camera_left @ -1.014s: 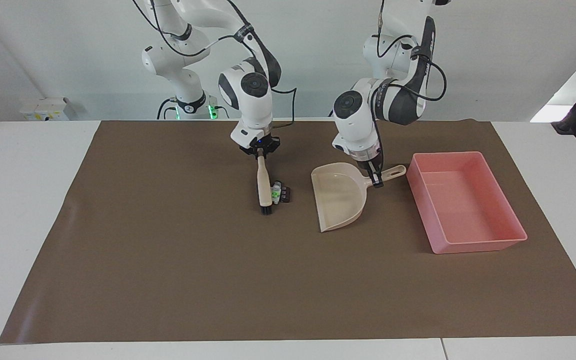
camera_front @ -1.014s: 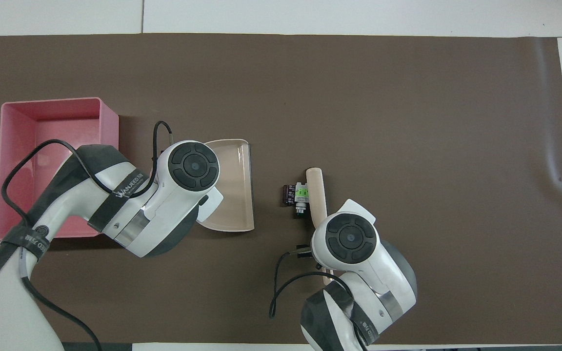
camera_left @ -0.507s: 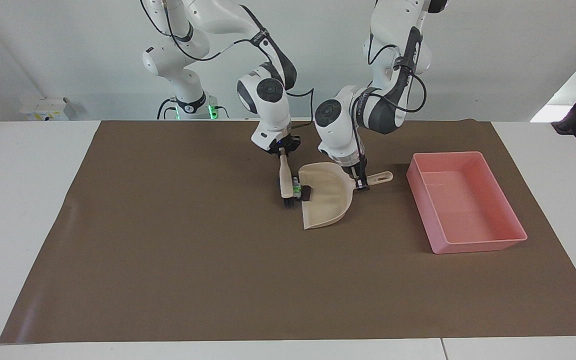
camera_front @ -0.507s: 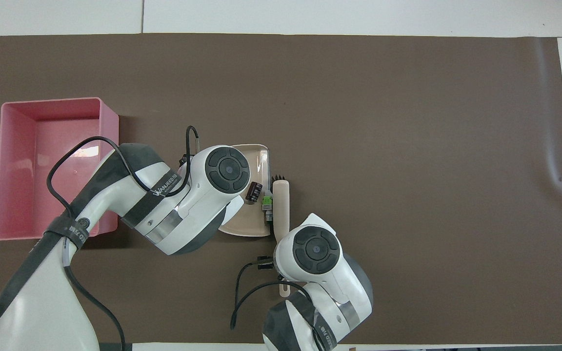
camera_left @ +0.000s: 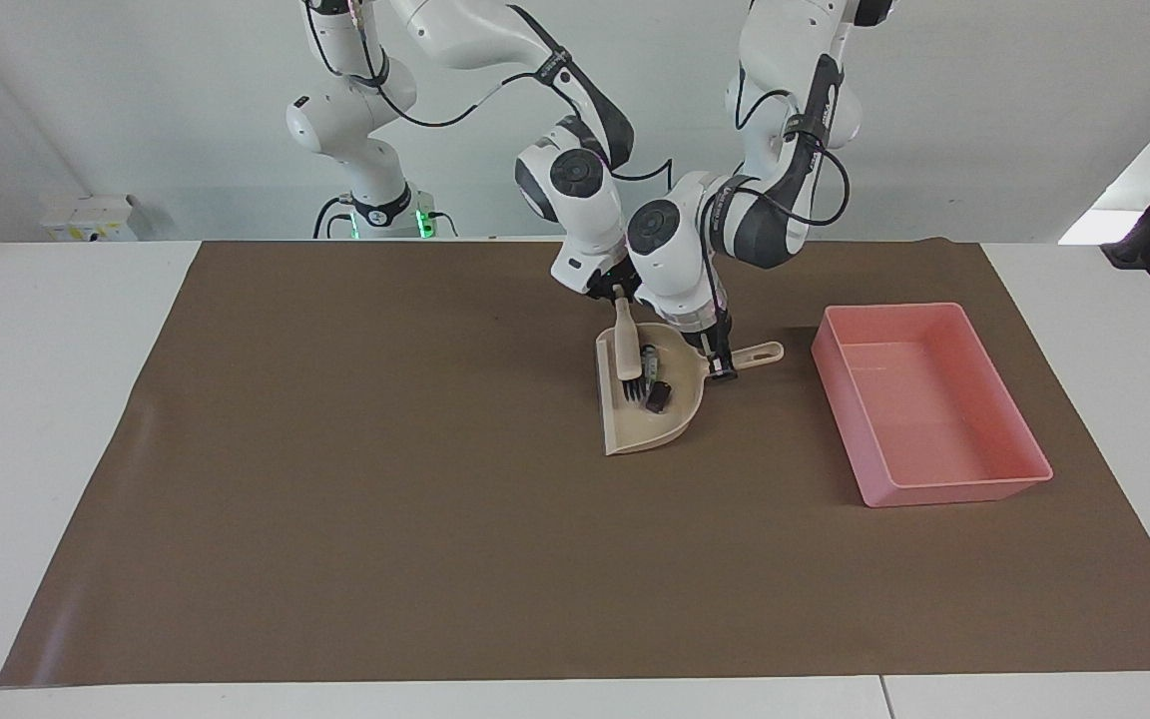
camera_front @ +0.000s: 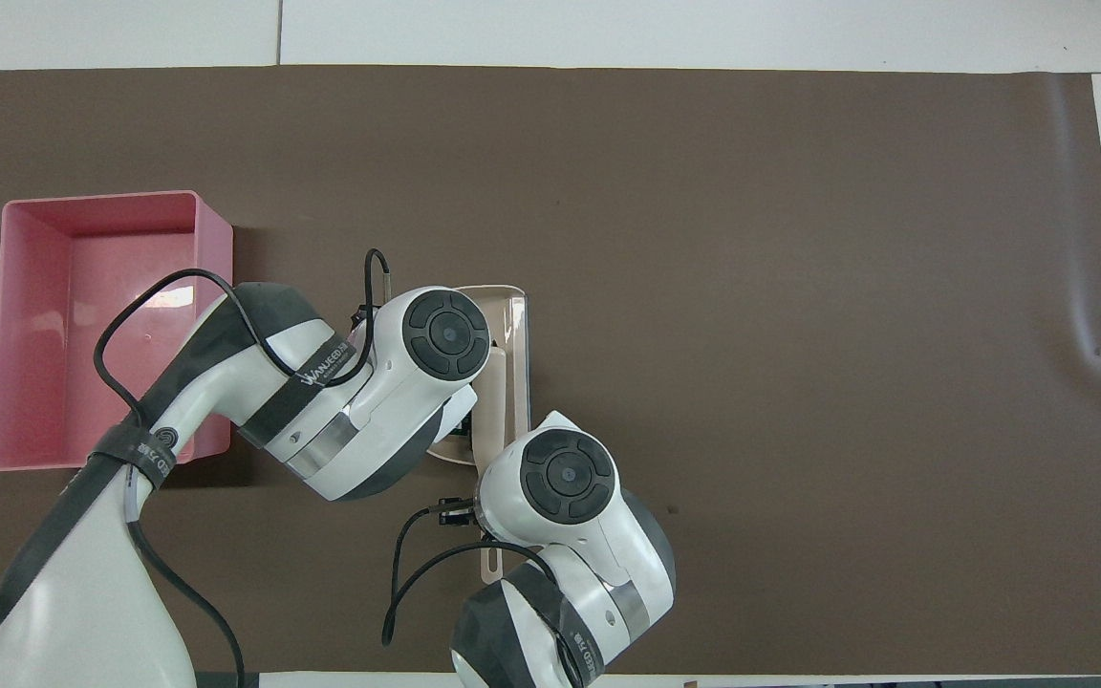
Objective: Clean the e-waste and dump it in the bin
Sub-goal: 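Sweep the green component into the dustpan with the right gripper's brush, then carry the dustpan over the pink bin while the right gripper withdraws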
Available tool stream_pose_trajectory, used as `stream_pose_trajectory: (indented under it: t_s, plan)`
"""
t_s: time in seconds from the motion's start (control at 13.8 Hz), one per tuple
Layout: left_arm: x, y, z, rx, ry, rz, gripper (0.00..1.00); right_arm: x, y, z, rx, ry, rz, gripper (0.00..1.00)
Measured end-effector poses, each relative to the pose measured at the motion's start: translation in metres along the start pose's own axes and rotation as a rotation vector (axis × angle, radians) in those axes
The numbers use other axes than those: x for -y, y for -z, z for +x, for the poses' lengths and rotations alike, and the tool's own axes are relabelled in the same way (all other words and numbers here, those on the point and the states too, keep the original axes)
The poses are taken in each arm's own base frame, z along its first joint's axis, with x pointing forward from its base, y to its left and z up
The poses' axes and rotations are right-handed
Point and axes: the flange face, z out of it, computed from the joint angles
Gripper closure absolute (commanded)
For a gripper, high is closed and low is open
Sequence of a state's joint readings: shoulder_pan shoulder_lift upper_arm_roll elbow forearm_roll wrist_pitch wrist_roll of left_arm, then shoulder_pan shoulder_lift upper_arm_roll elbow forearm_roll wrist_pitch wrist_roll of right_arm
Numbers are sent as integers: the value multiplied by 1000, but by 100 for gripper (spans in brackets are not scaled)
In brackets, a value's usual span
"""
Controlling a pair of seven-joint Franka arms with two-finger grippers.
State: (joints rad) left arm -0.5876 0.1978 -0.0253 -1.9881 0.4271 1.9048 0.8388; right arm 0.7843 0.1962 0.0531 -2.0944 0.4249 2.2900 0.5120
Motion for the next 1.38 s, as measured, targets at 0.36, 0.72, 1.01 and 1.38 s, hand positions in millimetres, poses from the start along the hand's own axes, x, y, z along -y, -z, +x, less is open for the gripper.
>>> stream_pose_trajectory:
  t_s: [0.36, 0.72, 1.01, 1.38]
  plan:
    - [8, -11, -12, -61, 49, -36, 100, -20, 45, 1, 48, 0, -51, 100]
    - [11, -10, -10, -112, 63, -17, 100, -48, 80, 2, 13, -57, -197, 100]
    - [17, 1, -25, -151, 95, 10, 100, -140, 124, 45, 39, -114, -247, 100]
    - [28, 17, -71, -222, 100, 18, 100, -269, 161, 78, 116, -28, -316, 100]
